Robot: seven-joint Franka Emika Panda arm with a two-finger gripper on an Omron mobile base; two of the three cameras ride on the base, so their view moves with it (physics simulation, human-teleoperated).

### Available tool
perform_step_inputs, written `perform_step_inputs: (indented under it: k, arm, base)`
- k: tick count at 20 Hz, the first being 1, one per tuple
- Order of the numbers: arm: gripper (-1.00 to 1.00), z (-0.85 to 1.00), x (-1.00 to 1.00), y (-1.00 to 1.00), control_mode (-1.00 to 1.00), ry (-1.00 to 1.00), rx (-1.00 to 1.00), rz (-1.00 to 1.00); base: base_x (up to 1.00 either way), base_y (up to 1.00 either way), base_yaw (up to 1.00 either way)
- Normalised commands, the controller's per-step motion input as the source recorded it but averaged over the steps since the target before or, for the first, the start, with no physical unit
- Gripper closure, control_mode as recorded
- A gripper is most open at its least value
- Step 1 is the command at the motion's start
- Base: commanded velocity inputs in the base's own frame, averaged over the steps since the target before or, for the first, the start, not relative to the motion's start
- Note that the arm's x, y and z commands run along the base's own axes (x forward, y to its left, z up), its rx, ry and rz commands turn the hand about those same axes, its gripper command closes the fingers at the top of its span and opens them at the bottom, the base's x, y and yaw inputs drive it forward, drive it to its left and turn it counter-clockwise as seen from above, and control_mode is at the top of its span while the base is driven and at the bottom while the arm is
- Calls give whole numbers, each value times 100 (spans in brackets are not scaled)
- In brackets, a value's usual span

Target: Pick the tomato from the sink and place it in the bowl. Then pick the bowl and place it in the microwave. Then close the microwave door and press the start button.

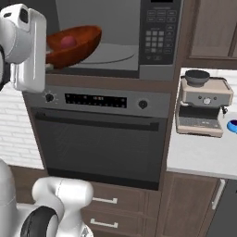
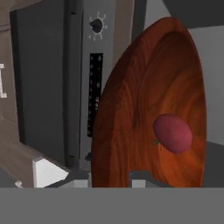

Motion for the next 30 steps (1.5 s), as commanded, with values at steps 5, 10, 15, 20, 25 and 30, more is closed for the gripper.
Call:
perform_step_inputs:
  k: [5, 10, 15, 20, 25, 30]
  arm:
    - [100, 6, 100, -3, -100, 13, -1, 4]
    - [100, -9, 100, 0, -100, 35, 1, 0]
    - [100, -2, 100, 0, -100, 19, 0, 0]
    - [100, -9, 100, 2, -100, 2, -1, 0]
    - [100, -50, 89, 13, -100, 0, -4, 0]
    - [-100, -45, 54, 26, -100, 0, -4, 0]
  base:
    - [0, 0, 0]
    - [0, 0, 0]
    - [0, 0, 0]
    - [0, 0, 0]
    - [0, 0, 0]
    - [0, 0, 0]
